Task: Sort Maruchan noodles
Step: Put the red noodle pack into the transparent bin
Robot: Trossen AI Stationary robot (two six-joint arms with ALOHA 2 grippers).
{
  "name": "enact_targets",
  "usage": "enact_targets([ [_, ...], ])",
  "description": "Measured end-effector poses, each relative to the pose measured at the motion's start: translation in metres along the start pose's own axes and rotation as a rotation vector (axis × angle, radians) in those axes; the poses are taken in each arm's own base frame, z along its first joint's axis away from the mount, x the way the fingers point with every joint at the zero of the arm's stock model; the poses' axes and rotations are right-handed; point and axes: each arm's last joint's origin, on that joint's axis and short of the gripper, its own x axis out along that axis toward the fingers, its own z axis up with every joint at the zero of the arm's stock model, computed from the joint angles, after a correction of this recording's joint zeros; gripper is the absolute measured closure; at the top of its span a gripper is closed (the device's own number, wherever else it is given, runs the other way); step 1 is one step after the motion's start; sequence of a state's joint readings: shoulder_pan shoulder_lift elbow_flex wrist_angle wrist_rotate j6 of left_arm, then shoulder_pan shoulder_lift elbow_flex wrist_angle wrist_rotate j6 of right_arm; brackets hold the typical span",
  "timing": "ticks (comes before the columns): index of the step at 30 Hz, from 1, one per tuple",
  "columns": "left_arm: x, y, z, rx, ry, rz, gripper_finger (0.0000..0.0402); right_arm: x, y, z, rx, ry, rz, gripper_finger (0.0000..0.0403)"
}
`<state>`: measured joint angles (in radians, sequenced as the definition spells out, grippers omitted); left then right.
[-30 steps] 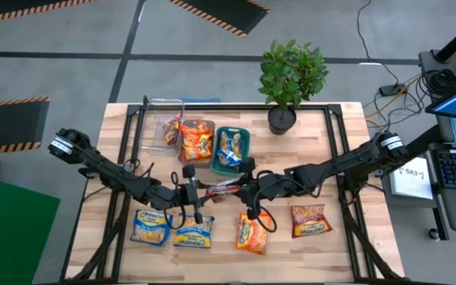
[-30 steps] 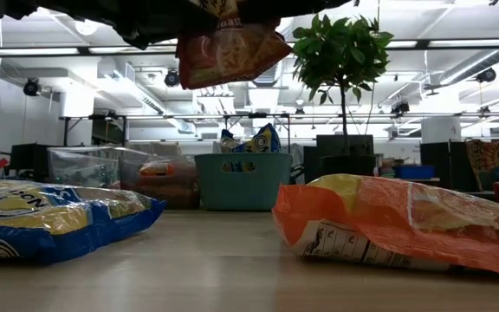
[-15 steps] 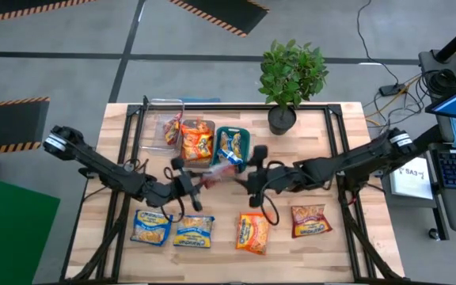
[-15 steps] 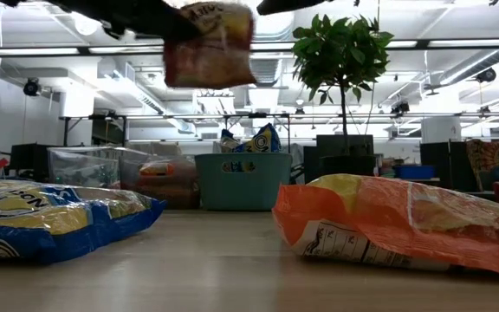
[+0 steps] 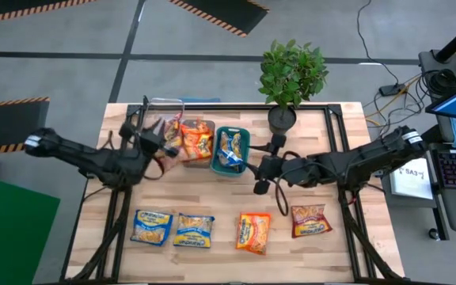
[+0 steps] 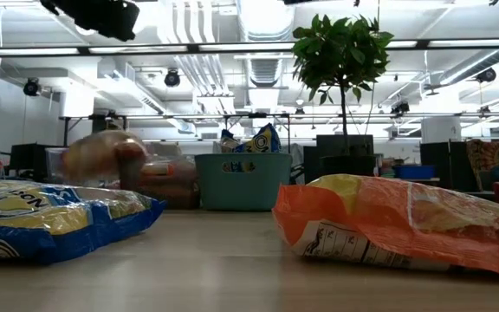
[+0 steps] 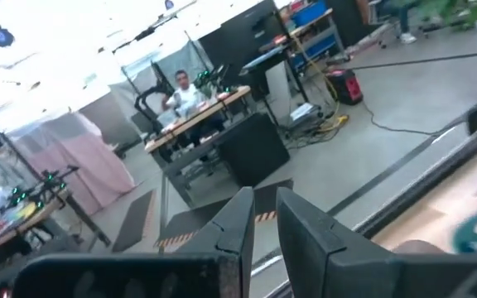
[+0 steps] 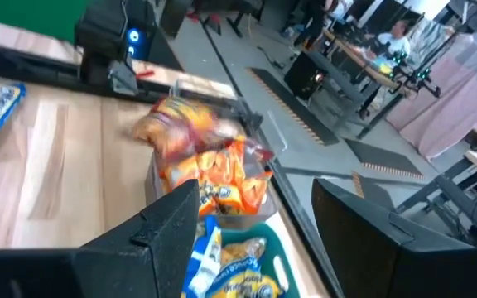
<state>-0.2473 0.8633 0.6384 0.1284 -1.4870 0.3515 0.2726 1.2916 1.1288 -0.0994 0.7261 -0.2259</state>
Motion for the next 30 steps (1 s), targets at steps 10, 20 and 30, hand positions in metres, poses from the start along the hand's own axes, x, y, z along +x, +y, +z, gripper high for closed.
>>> enact_targets([
  [10,0.007,0.000,-0.014,-0.070,-0.010,-0.272,0.0365,0.005,0.011,-0.030,-0.009,0.071,0.014,0.0181],
  [20,-0.001,-0.006,-0.041,-0.062,0.332,-0.625,0.0339,0.004,0.010,-0.031,-0.080,0.064,0.013,0.0181],
  [30,-0.003,-0.020,-0.064,0.115,0.464,-0.702,0.0189,0.005,0.003,-0.029,-0.084,0.024,0.097,0.0181],
])
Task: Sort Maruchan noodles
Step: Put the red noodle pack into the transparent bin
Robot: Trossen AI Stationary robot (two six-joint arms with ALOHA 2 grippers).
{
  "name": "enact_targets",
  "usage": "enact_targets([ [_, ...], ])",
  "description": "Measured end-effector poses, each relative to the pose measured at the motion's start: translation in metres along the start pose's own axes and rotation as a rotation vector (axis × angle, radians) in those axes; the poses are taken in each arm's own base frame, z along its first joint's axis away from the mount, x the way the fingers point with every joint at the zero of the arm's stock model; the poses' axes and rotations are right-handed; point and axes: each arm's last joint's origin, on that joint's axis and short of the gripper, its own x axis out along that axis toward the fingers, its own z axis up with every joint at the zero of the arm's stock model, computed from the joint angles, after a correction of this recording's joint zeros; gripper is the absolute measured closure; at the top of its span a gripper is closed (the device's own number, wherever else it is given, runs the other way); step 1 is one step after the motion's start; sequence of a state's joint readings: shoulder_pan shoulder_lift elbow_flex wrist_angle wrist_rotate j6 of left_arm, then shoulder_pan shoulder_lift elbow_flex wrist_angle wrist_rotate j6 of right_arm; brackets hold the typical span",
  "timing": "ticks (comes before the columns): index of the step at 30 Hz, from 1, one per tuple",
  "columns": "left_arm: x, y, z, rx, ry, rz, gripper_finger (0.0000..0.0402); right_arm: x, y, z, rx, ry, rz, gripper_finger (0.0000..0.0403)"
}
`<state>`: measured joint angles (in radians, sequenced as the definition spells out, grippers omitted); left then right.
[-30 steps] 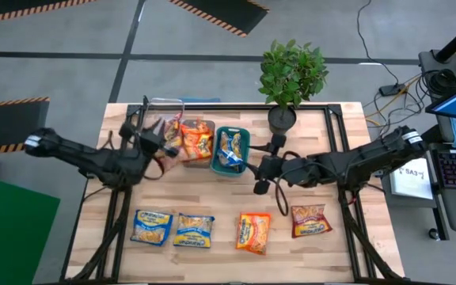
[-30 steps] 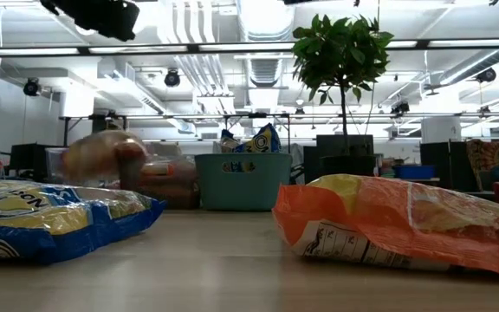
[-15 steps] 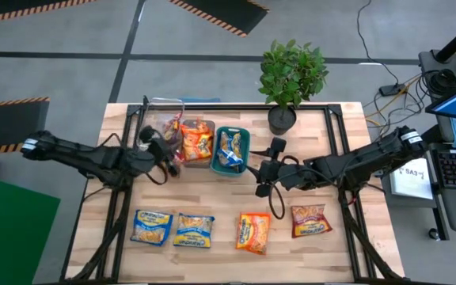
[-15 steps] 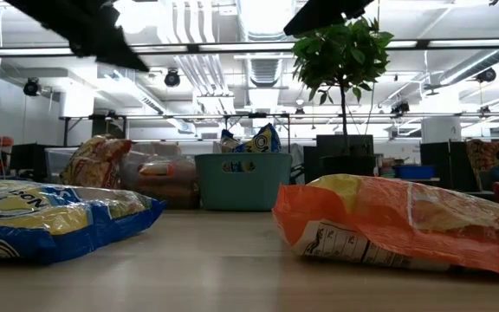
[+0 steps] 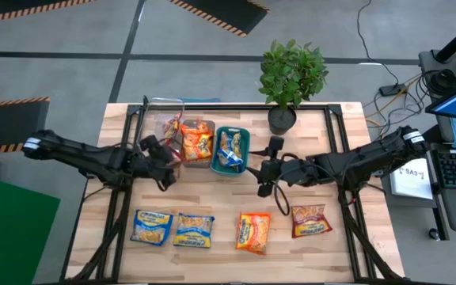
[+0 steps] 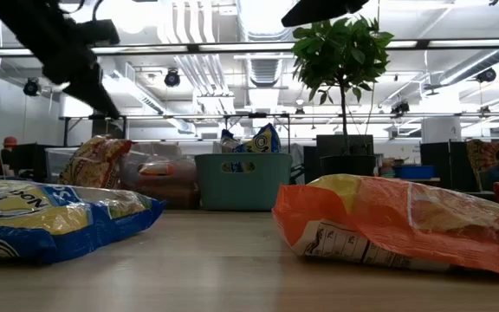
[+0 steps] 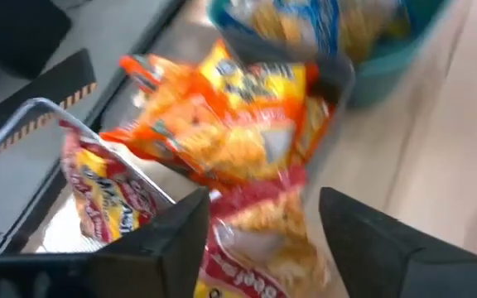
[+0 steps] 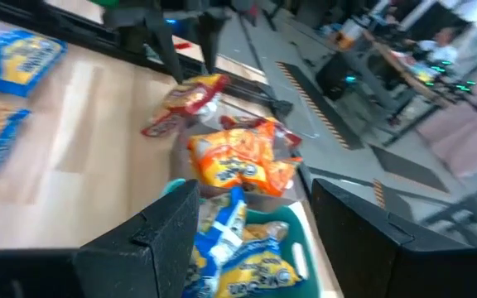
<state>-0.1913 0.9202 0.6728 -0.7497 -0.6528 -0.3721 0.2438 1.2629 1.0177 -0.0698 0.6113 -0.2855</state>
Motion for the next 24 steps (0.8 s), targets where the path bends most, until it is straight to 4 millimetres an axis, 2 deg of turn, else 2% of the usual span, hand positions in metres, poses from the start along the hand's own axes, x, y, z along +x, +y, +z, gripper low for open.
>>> enact_targets([
  [3,0.010,-0.007,-0.006,0.080,0.032,-0.032,0.0173,0.002,0.000,-0.002,0.000,-0.007,0.051,0.0181],
  [9,0.022,-0.014,-0.011,0.177,0.057,0.021,0.0179,0.003,-0.001,-0.003,0.002,-0.010,0.073,0.0181],
  [24,0.043,-0.015,-0.017,0.060,0.191,0.089,0.0188,0.003,0.000,-0.004,-0.004,-0.006,0.076,0.0181],
])
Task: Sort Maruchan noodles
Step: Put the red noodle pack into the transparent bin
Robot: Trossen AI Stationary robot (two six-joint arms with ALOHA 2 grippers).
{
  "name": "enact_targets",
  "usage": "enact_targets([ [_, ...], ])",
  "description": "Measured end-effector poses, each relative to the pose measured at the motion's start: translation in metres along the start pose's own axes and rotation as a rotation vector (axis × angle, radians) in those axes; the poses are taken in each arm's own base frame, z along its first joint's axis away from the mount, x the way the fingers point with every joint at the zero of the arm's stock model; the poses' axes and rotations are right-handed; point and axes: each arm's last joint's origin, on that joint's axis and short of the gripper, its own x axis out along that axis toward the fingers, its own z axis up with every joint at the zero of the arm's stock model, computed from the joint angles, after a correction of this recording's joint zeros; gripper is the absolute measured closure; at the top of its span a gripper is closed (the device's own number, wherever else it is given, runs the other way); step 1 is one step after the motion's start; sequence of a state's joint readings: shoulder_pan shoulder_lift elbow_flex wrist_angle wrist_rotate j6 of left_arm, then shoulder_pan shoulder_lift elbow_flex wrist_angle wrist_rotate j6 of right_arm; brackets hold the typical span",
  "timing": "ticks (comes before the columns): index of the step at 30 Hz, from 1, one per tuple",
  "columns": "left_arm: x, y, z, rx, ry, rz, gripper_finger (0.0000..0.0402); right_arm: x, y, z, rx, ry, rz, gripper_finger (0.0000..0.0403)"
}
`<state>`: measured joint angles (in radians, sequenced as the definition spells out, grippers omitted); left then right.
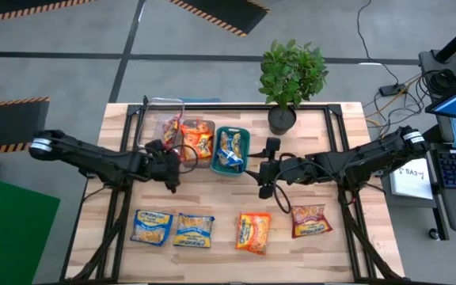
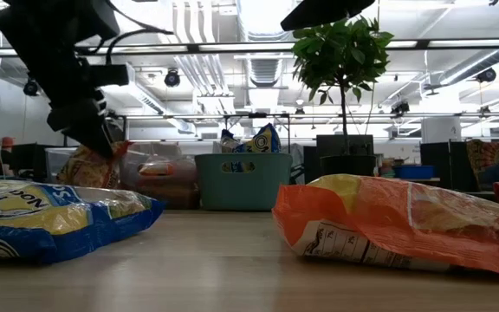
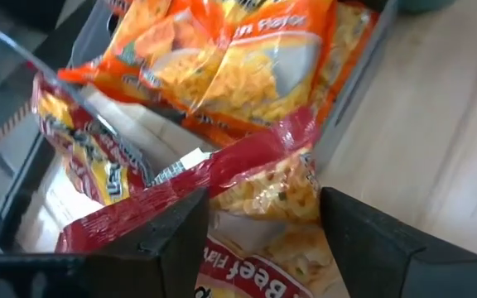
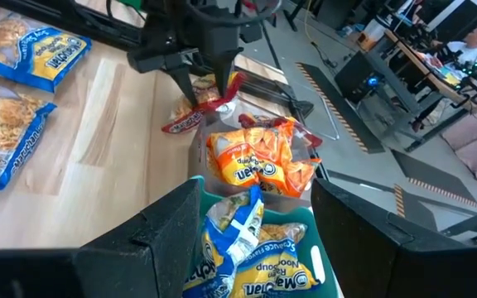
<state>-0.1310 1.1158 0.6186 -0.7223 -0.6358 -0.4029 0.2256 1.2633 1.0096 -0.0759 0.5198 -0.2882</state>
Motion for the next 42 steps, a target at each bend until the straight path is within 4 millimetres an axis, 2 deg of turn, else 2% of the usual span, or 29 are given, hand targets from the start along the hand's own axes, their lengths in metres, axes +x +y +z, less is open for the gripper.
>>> enact_targets([
  [3,0.005,-0.002,-0.001,-0.011,0.034,-0.010,0.0202,0.000,0.000,0.000,0.000,0.001,0.000,0.0181],
  [6,0.009,-0.006,-0.001,-0.009,0.066,-0.021,0.0235,0.000,0.000,0.000,-0.001,0.001,0.001,0.0181],
  [9,0.013,-0.009,-0.002,-0.007,0.087,-0.017,0.0287,0.000,0.000,0.000,-0.001,0.002,0.001,0.0181],
  [13,0.014,-0.010,-0.002,-0.004,0.097,-0.013,0.0377,0.000,0.000,-0.001,-0.004,0.007,0.003,0.0181],
  [14,0.013,-0.010,0.000,-0.010,0.094,-0.016,0.0387,0.000,0.001,-0.001,-0.006,0.010,0.003,0.0181],
  [18,-0.001,-0.006,0.009,-0.024,0.013,0.014,0.0391,0.000,0.001,-0.002,-0.006,0.020,0.006,0.0181],
  [24,-0.045,0.020,0.031,-0.076,-0.172,0.092,0.0396,0.000,0.001,-0.002,0.000,0.020,0.006,0.0181],
  [27,-0.064,0.039,0.038,-0.093,-0.283,0.239,0.0397,0.000,0.001,-0.002,0.000,0.020,0.006,0.0181],
  [30,-0.075,0.059,0.044,-0.129,-0.338,0.434,0.0398,0.000,0.001,-0.002,0.002,0.020,0.006,0.0181],
  [35,-0.070,0.090,0.049,-0.230,-0.293,0.660,0.0399,0.000,0.001,-0.002,0.003,0.020,0.005,0.0181],
  [42,-0.034,0.123,0.056,-0.292,-0.110,0.739,0.0399,0.000,0.001,-0.002,-0.001,0.015,0.002,0.0181],
])
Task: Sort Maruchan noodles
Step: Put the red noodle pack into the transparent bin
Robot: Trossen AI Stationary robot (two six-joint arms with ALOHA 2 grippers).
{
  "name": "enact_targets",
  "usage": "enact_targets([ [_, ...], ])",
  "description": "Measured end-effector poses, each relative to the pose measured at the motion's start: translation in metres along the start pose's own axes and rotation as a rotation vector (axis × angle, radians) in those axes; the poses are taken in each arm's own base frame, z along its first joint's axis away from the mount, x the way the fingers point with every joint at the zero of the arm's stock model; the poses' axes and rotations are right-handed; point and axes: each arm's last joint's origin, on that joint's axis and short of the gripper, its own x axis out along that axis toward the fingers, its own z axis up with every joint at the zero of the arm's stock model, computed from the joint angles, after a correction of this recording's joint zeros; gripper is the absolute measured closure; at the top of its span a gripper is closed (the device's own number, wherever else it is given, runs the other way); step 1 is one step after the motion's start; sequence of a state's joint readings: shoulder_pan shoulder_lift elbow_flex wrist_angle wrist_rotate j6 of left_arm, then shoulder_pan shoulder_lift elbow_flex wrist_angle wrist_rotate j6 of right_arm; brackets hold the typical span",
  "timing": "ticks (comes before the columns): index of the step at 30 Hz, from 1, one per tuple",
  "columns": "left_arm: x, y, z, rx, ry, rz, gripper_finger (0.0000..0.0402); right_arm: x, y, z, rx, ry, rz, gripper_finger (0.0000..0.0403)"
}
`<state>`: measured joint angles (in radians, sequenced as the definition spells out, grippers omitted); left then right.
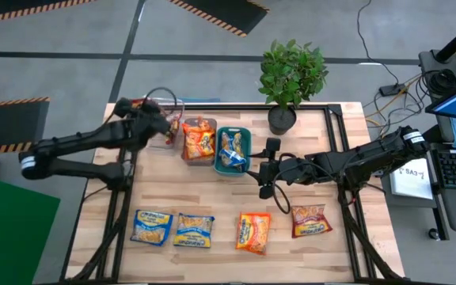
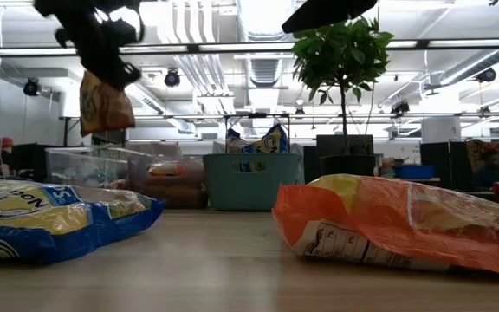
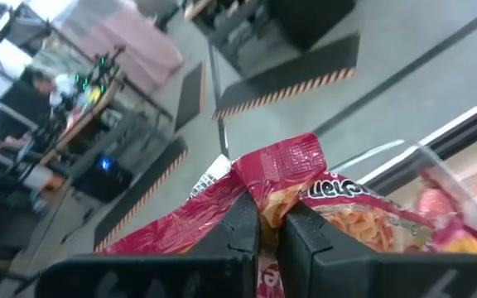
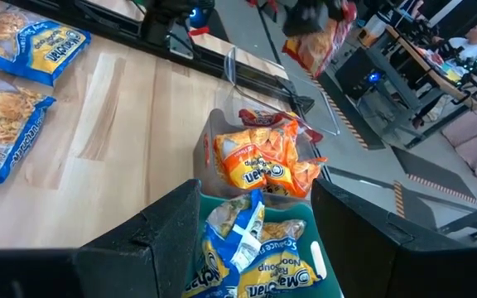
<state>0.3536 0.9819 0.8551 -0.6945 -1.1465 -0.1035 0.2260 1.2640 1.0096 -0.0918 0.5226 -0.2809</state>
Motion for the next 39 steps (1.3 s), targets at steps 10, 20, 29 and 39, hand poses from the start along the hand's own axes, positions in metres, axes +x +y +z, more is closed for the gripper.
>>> enact_targets([
  [10,0.067,-0.021,0.010,0.083,0.121,-0.052,0.0399,0.000,0.000,0.000,-0.030,0.001,-0.002,0.0181],
  [20,0.109,-0.057,0.008,0.332,0.155,-0.066,0.0390,0.001,-0.003,-0.001,-0.033,0.009,-0.009,0.0181],
  [29,0.132,-0.081,-0.005,0.463,0.210,-0.103,0.0368,0.001,-0.003,-0.002,-0.020,0.012,-0.008,0.0181],
  [39,0.117,-0.070,0.001,0.436,0.180,-0.130,0.0263,0.001,-0.003,-0.002,0.018,0.013,-0.008,0.0181],
])
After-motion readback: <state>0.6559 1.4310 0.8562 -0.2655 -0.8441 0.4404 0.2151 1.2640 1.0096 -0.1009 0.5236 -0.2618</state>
